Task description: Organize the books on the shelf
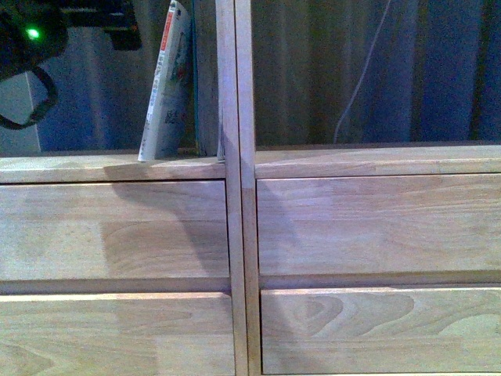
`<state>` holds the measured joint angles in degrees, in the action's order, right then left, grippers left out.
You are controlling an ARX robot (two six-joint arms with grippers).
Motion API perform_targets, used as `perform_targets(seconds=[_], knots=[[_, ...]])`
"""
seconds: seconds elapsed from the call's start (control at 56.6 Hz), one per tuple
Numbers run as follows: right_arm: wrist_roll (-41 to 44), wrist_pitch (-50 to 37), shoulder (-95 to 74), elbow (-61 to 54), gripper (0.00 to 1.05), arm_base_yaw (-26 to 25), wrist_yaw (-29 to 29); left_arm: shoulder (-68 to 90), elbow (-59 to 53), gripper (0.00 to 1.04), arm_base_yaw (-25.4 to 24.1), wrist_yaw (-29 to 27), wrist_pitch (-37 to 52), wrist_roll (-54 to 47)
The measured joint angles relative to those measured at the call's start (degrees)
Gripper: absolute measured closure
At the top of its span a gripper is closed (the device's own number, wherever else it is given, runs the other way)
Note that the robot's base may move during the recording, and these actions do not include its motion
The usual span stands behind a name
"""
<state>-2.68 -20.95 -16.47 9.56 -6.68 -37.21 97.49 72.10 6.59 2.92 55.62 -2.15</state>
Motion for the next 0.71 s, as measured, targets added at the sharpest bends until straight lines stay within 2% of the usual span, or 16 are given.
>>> perform_targets(seconds=[0.159, 0.424, 0.53, 0.707], knots=[[1.95, -1.44, -0.61, -0.46, 0.07, -0.04, 1.49, -10.23, -8.7, 0.07, -2.29, -0.94, -8.44, 4.07], [4.04, -3.72, -3.56, -0.5, 0.07, -3.02, 5.22, -32.02, -28.35, 0.07, -5.81, 5.75, -13.49, 8.02], [4.13, -3.37, -3.58, -0.26, 0.07, -4.44, 7.02, -41.64, -35.85, 0.07, -9.35, 8.79, -17.05, 10.8], [5.86, -1.4, -1.95, 0.66, 0.07, -4.07, 13.07, -53.53, -44.39, 0.07, -13.55, 13.31, -24.94, 14.58]])
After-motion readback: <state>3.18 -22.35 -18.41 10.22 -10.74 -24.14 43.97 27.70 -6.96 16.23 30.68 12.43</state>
